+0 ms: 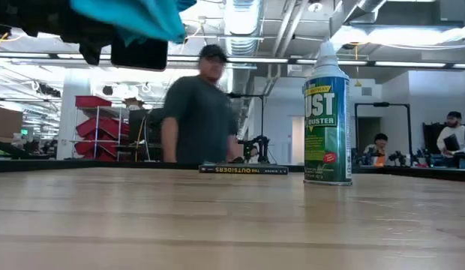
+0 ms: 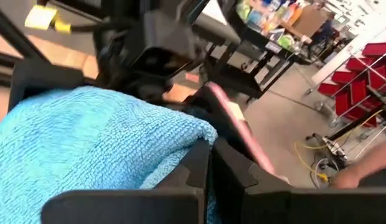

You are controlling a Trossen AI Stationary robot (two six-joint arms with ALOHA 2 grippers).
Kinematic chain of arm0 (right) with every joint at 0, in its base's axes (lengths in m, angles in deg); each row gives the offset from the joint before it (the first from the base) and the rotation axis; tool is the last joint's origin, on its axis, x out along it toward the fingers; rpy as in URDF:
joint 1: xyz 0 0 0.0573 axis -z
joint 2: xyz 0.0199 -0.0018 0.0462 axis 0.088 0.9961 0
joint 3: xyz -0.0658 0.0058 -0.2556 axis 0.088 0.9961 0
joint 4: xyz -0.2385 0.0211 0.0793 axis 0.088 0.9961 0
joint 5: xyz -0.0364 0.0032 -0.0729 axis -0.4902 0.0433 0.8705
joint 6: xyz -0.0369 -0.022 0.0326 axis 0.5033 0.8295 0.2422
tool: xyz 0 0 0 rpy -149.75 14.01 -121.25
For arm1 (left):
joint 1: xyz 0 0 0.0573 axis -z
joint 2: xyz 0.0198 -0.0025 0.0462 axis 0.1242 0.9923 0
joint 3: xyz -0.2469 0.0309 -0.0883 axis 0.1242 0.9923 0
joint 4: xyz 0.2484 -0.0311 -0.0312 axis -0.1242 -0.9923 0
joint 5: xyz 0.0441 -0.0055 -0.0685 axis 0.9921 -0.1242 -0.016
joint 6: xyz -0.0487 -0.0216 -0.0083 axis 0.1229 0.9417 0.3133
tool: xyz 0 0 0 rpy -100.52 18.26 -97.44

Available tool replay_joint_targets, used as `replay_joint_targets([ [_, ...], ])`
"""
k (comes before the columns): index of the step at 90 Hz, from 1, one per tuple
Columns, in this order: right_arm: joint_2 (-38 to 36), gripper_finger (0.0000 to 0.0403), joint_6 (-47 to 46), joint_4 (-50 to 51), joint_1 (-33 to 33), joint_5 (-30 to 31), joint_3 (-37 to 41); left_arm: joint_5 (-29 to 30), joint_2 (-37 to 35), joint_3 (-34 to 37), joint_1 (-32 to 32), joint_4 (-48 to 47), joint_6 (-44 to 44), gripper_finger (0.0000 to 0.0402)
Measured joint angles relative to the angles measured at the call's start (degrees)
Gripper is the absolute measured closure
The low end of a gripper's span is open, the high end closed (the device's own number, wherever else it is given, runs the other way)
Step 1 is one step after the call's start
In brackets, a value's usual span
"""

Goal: Apply microfiber cloth
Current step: Wipe the front of the cellphone with the microfiber cloth

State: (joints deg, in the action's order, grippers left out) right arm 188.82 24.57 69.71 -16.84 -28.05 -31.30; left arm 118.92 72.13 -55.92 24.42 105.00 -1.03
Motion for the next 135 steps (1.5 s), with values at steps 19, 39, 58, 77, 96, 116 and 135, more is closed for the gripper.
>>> replay_joint_targets([
  [19, -0.06, 0.0403, -1.21, 1.31, 0.02, -0.02, -0.02, -0.20, 0.00, 0.00, -0.02, -0.40, -0.12, 0.0395],
  [39, 1.02, 0.0403, -5.87, 3.74, -0.08, -0.90, -0.17, -0.28, 0.04, 0.02, 0.00, -0.69, -0.58, 0.0395],
  [58, 1.40, 0.0403, -5.65, 4.02, -0.70, -1.09, -0.07, -0.74, 0.04, 0.02, 0.04, -0.05, -1.13, 0.0395],
  [77, 1.40, 0.0403, -3.33, 2.71, -0.02, -1.11, -0.07, -0.16, -0.02, 0.00, 0.02, 0.01, -0.65, 0.0395],
  [96, 1.16, 0.0403, -1.80, 2.35, 0.73, -1.15, -0.01, 0.26, -0.04, -0.04, -0.02, -0.02, -0.49, 0.0395],
  [116, 1.05, 0.0403, -2.99, 4.07, 0.83, -2.37, 0.00, -0.12, 0.00, -0.04, -0.02, -0.56, -1.11, 0.0395],
  [135, 0.94, 0.0403, -5.89, 6.73, 0.87, -3.46, -0.07, -0.46, 0.04, -0.04, -0.02, -1.01, -1.43, 0.0395],
])
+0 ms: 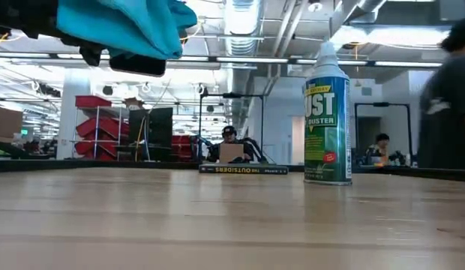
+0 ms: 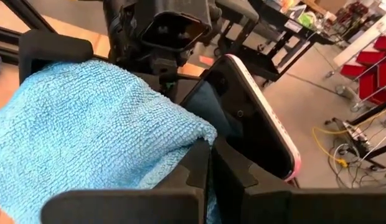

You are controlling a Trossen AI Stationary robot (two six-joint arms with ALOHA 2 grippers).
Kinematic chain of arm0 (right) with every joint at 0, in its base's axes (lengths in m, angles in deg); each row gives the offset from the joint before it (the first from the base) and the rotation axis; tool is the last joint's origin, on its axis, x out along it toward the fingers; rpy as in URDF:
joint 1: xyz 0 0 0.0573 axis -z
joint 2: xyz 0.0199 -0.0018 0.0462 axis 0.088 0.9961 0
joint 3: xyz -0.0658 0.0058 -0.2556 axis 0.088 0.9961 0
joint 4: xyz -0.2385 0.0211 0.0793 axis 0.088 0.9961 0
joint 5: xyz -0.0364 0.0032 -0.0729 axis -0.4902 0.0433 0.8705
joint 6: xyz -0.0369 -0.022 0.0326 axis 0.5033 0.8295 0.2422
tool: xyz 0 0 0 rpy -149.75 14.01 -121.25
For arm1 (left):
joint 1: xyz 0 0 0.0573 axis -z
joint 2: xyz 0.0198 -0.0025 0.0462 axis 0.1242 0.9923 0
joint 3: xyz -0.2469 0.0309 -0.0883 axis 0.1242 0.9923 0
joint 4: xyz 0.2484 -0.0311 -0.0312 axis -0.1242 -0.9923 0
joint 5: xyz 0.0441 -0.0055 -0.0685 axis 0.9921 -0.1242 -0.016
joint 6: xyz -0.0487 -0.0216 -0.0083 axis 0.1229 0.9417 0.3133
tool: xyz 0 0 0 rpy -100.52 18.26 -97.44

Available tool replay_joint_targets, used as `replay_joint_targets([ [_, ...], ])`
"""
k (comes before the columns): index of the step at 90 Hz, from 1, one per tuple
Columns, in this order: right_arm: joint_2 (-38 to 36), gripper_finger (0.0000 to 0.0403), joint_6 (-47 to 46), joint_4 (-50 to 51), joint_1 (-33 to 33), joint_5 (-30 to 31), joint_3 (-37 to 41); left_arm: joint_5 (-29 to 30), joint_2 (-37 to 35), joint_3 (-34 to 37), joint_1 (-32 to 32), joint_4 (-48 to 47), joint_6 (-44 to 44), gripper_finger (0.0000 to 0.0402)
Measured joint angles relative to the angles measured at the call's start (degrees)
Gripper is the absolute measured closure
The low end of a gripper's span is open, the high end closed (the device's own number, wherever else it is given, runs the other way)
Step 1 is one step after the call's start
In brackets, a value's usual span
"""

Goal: Apply microfiber cloth
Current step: Wipe the front of the cellphone with the microfiber cloth

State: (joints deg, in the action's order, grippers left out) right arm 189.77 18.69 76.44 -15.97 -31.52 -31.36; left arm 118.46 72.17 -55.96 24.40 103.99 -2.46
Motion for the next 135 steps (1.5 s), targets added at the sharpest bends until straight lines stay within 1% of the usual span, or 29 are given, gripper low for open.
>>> replay_joint_targets([
  [28, 0.22, 0.0403, -3.41, 3.09, -0.03, -3.53, 0.04, 0.00, 0.00, 0.02, 0.07, 0.23, -0.86, 0.0395],
  [41, 0.24, 0.0403, -3.52, 1.13, -0.15, -4.17, 2.65, -0.11, 0.00, 0.02, 0.11, 0.36, -0.99, 0.0395],
  [51, -0.03, 0.0403, -2.72, 1.10, 0.11, -4.63, 2.95, 0.07, 0.00, 0.02, 0.11, 0.58, -0.80, 0.0395],
  [75, -4.55, 0.0403, 0.60, -0.55, 0.86, -4.78, 3.02, 0.48, -0.08, 0.00, 0.09, 1.03, -0.57, 0.0395],
  [90, -6.32, 0.0403, 0.75, -2.34, 1.00, -4.65, 3.02, 0.63, -0.09, 0.00, 0.09, 0.95, -0.40, 0.0395],
  [99, -6.06, 0.0403, 0.67, -2.60, 0.93, -4.64, 3.01, 0.43, -0.04, 0.00, 0.09, 0.55, -0.54, 0.0395],
  [114, -2.85, 0.0403, -0.99, -3.42, 0.87, -5.44, 2.82, 0.68, 0.02, 0.11, 0.04, -0.08, -0.91, 0.0395],
  [135, -0.67, 0.0403, -3.24, 0.08, 0.17, -6.31, 2.86, -0.01, -0.20, 0.11, 0.01, 3.66, -5.80, 0.0395],
])
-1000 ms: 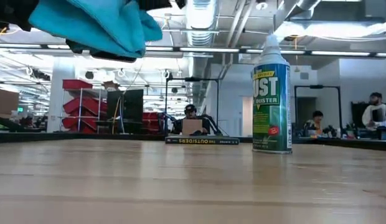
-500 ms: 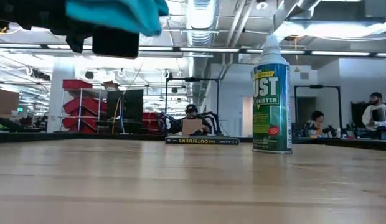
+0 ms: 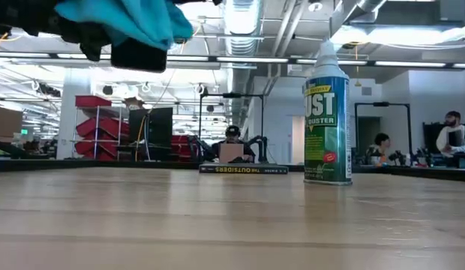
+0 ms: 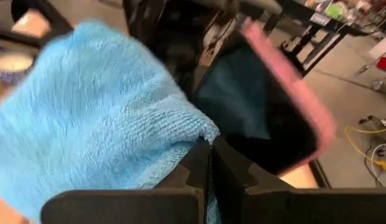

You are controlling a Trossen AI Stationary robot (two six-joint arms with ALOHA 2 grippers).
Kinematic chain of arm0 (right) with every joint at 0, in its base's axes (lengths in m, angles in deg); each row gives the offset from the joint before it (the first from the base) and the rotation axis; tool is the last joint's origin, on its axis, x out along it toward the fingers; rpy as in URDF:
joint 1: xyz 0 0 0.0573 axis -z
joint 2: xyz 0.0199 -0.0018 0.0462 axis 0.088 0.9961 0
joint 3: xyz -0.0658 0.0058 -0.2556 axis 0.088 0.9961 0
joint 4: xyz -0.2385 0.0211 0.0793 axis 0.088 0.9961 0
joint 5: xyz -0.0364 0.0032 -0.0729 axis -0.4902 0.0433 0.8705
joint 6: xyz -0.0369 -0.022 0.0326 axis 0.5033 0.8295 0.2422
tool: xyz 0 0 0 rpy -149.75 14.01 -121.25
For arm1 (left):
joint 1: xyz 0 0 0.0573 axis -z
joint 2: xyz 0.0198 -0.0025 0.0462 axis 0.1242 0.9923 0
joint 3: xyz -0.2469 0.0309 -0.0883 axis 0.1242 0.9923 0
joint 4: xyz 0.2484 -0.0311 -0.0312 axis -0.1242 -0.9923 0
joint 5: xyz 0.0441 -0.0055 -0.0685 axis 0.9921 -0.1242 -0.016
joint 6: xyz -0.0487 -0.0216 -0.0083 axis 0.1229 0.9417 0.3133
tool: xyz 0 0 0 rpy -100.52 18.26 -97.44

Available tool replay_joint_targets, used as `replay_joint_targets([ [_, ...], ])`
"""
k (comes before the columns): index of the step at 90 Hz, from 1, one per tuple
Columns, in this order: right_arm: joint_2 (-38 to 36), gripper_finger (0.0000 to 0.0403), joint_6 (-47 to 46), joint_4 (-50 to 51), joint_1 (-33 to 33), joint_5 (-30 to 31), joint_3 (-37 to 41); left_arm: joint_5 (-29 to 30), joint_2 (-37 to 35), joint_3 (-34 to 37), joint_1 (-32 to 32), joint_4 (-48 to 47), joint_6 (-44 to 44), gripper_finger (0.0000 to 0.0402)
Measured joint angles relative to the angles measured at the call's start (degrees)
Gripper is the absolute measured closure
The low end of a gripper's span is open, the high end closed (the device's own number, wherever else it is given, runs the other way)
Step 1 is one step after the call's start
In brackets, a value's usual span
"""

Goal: Apply microfiber cloth
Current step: Wipe the front of the cellphone with the microfiber cloth

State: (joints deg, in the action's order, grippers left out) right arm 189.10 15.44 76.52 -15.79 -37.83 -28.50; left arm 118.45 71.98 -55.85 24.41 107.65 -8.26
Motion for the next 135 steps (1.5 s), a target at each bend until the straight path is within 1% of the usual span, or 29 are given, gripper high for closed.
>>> replay_joint_targets([
  [12, 0.10, 0.0403, -1.39, 2.98, -0.14, -0.04, 0.15, 0.10, -1.72, -0.04, -0.01, 0.77, -2.00, 0.0395],
  [27, 0.20, 0.0403, -1.82, 0.35, -0.57, 0.01, 2.21, -0.40, -3.72, -0.11, 0.01, 1.21, -2.86, 0.0395],
  [43, 0.15, 0.0403, -1.93, -3.65, -0.26, -0.04, 3.68, -0.54, -3.76, -0.11, 0.01, 1.23, -2.79, 0.0395],
  [54, -0.13, 0.0403, 0.23, -5.01, 0.23, -0.08, 3.69, -0.36, -3.72, -0.11, -0.01, 1.19, -2.35, 0.0395],
  [93, -0.29, 0.0403, 5.39, -1.51, 1.16, 0.57, -2.51, -0.06, -3.76, -0.28, -0.06, -0.51, 0.05, 0.0395],
  [106, -0.29, 0.0403, 5.84, -0.71, 1.16, 0.82, -4.51, -0.10, -3.06, -0.27, -0.06, -0.49, 0.21, 0.0395],
  [135, -0.37, 0.0403, 6.69, -0.26, 1.18, 1.23, -6.27, 0.73, -0.65, -0.14, -0.06, -1.73, 1.67, 0.0395],
])
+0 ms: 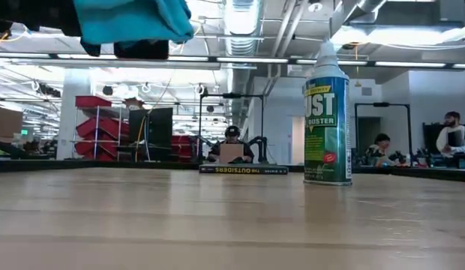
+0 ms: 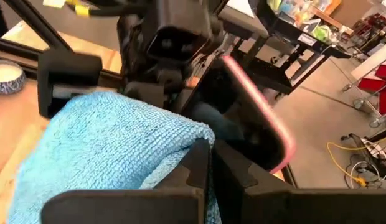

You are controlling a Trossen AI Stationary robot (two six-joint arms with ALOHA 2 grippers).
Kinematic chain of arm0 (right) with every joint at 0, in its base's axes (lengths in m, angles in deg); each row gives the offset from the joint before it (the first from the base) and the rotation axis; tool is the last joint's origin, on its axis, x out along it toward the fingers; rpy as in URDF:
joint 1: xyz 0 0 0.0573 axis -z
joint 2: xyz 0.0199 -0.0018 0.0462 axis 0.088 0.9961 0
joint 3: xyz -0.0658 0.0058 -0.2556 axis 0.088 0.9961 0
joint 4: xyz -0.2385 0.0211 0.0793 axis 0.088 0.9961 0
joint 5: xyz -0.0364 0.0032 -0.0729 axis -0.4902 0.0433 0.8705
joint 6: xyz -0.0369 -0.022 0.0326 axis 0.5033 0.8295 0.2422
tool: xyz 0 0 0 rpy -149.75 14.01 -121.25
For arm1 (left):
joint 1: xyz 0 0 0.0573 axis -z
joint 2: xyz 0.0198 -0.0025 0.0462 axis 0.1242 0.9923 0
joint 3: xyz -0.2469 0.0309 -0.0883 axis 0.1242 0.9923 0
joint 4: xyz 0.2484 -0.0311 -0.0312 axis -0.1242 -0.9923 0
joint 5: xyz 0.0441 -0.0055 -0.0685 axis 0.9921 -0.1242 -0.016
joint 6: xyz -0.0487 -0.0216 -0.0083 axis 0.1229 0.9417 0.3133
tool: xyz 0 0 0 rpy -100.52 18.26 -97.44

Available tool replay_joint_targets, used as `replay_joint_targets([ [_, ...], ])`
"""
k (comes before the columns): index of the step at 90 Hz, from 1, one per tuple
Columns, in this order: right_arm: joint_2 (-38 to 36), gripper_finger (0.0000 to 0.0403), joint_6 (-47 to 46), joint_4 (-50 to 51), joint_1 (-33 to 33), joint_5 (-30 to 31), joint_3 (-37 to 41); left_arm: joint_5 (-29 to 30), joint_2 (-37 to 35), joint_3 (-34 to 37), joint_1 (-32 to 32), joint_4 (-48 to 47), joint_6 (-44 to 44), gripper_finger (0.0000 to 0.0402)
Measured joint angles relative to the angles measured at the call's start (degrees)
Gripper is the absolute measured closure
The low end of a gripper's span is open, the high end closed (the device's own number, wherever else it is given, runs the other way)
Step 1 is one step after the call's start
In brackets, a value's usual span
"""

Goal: Apply microfiber cloth
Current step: Wipe the front of the cellphone with the microfiber cloth

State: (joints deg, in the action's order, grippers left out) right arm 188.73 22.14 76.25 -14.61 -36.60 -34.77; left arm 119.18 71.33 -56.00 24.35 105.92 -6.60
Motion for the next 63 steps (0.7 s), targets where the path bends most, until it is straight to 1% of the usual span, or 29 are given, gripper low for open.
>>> replay_joint_targets([
  [12, -0.04, 0.0403, 0.23, -1.44, 0.00, 0.00, 0.00, 0.00, -0.01, 0.03, 0.00, -0.06, -0.17, 0.0395],
  [22, -1.50, 0.0403, 0.97, -1.71, -0.02, -0.07, 0.00, -0.19, -0.01, 0.17, 0.00, -0.37, -0.09, 0.0395],
  [36, -5.60, 0.0403, 1.79, -1.25, -0.96, 1.45, -0.24, -1.77, 0.10, 3.30, 0.17, 1.98, -0.85, 0.0395],
  [43, -7.84, 0.0403, 1.77, 1.49, -1.97, 2.31, -0.37, -1.08, -0.17, 3.94, 0.13, 4.29, -0.35, 0.0395],
  [54, -10.92, 0.0403, 0.09, 9.76, -4.96, 5.05, -0.17, -0.85, -0.06, 4.36, 0.09, 3.87, -0.65, 0.0395],
  [63, -13.99, 0.0403, -2.43, 17.24, -8.90, 10.86, -0.11, -0.66, -1.15, 4.34, 0.09, 4.56, -1.81, 0.0395],
])
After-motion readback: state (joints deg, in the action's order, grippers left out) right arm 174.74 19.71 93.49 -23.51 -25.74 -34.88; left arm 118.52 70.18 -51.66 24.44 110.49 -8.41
